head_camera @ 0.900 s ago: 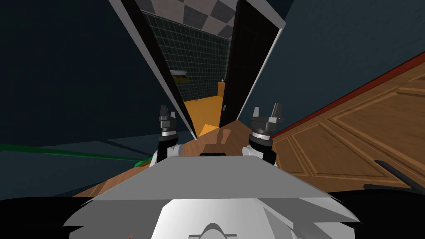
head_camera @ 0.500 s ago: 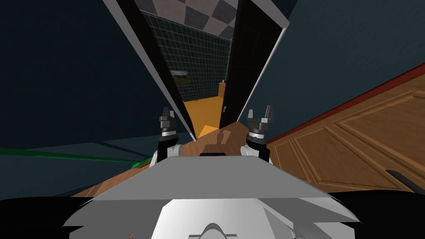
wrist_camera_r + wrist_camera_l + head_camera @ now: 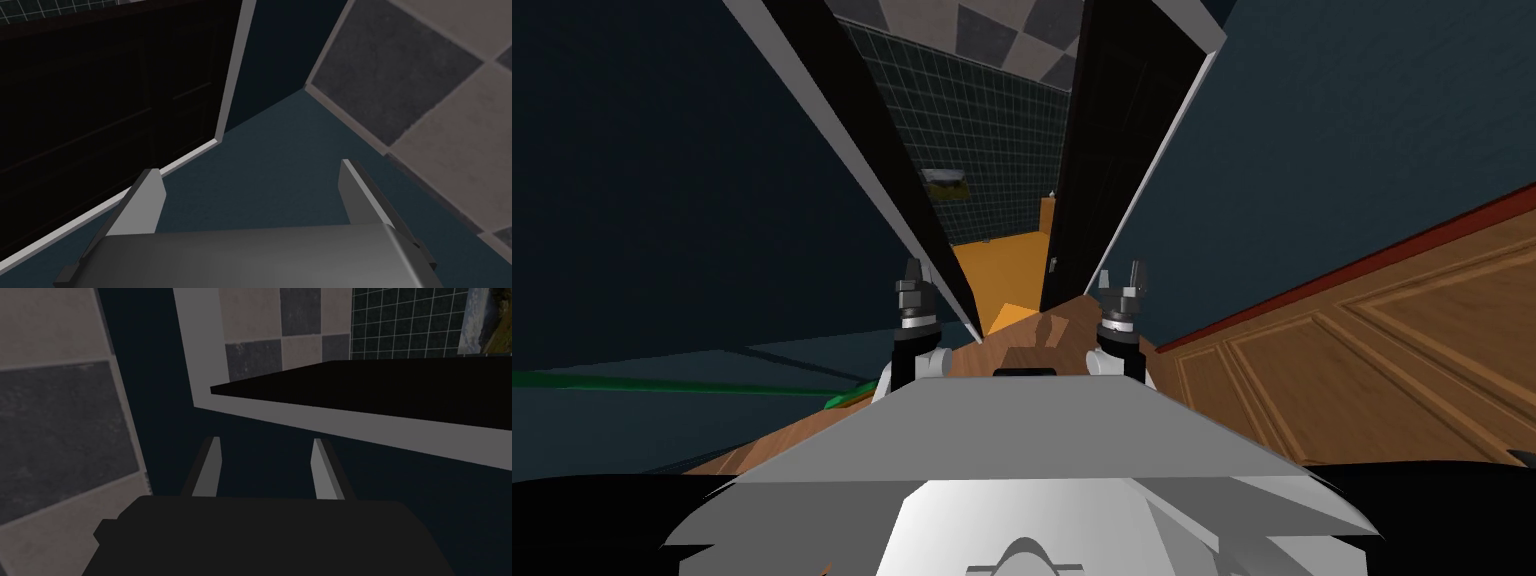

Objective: Push the door open

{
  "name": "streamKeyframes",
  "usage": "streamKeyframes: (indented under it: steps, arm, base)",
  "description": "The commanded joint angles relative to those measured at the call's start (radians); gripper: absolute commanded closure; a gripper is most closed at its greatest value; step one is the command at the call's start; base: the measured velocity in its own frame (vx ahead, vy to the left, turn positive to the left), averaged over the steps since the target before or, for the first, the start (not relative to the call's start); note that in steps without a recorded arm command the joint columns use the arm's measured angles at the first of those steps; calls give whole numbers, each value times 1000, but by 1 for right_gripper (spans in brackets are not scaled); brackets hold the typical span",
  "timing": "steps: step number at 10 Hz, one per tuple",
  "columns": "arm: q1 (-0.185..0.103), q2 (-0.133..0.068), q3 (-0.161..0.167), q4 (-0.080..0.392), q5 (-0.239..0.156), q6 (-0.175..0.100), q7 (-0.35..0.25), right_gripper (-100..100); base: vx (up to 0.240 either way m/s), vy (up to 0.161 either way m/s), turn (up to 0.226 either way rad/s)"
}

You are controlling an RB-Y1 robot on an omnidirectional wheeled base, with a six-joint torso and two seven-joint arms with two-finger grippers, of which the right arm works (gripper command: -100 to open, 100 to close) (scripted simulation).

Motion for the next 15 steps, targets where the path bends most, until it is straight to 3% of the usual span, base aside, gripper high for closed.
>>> streamKeyframes:
  steps: [1, 8, 9, 14, 15]
  arm:
    - [-16, -5, 1, 40, 1, -4, 0, -100]
    - [-93, -17, 20, 240, 15, -23, 11, -100]
    - [-93, -17, 20, 241, 15, -23, 11, -100]
    - [-156, -20, 35, 400, 27, -39, 19, -100]
    - [-156, -20, 35, 407, 27, -39, 19, -100]
  base:
    - [73, -78, 37]
    - [96, -82, 43]
    - [50, -47, 17]
    - [85, -80, 46]
    - [46, -73, 25]
